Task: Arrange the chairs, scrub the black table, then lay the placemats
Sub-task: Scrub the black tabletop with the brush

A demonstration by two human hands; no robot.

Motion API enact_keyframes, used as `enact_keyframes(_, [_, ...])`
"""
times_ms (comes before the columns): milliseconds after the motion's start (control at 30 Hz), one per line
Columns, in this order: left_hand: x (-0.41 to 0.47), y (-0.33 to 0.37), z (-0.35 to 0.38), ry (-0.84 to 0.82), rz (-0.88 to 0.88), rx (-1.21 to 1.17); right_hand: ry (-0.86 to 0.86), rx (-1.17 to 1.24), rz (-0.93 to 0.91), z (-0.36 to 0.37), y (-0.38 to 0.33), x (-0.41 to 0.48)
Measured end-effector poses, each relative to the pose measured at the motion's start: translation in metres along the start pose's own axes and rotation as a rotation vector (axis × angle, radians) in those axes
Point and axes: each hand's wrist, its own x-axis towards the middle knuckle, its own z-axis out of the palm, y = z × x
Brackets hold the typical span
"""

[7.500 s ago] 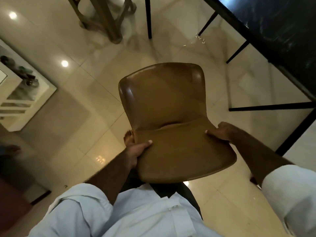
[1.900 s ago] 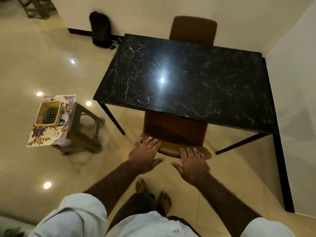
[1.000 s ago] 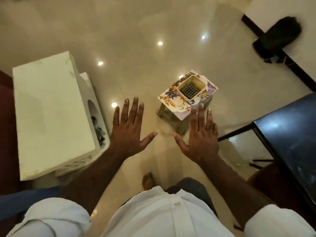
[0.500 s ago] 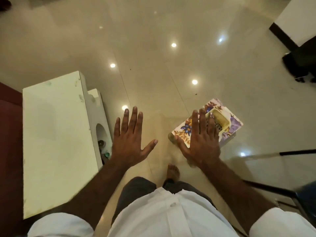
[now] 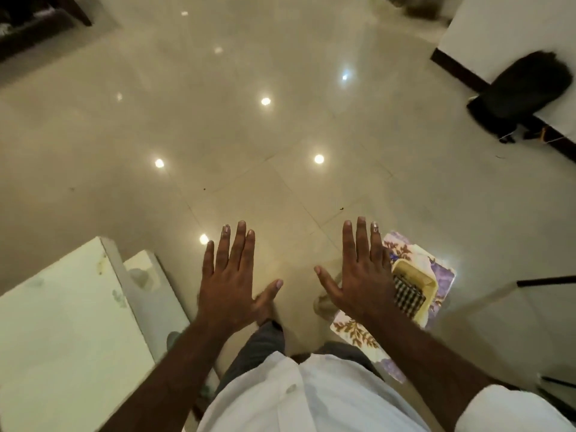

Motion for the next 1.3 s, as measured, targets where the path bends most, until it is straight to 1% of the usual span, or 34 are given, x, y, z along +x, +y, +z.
enact_keyframes(133, [0.091,-0.035,-0.015,-0.045,0.137,0.004,-0.007,0.020,0.141,-0.010,-0.020,0.057])
enact_keyframes(233, [0.162,-0.044,-0.019,-0.053,0.243,0.001,0.043,0.031,0.289,-0.016,-0.017,0.091])
enact_keyframes(333, [0.228,-0.036,-0.018,-0.084,0.344,0.001,0.066,0.033,0.388,-0.019,-0.003,0.116])
enact_keyframes(467, [0.313,-0.001,-0.015,-0.111,0.471,0.010,0.096,0.101,0.554,-0.021,0.033,0.153])
enact_keyframes(533, [0.357,0.024,-0.014,-0.100,0.542,0.017,0.118,0.121,0.617,-0.025,0.058,0.175])
enact_keyframes(600, [0.401,0.058,-0.014,-0.124,0.603,0.022,0.130,0.146,0.685,-0.034,0.087,0.195])
enact_keyframes(800, [0.513,0.163,-0.021,-0.142,0.808,0.039,0.183,0.133,0.813,-0.064,0.167,0.243])
enact_keyframes(933, [0.591,0.240,-0.019,-0.140,0.962,0.006,0.259,0.119,0.962,-0.077,0.225,0.277])
enact_keyframes(1167, [0.728,0.389,0.000,-0.170,1.271,-0.018,0.261,0.113,1.196,-0.087,0.320,0.340])
enact_keyframes(1300, [0.777,0.472,-0.004,-0.208,1.430,-0.021,0.289,0.107,1.401,-0.112,0.360,0.363])
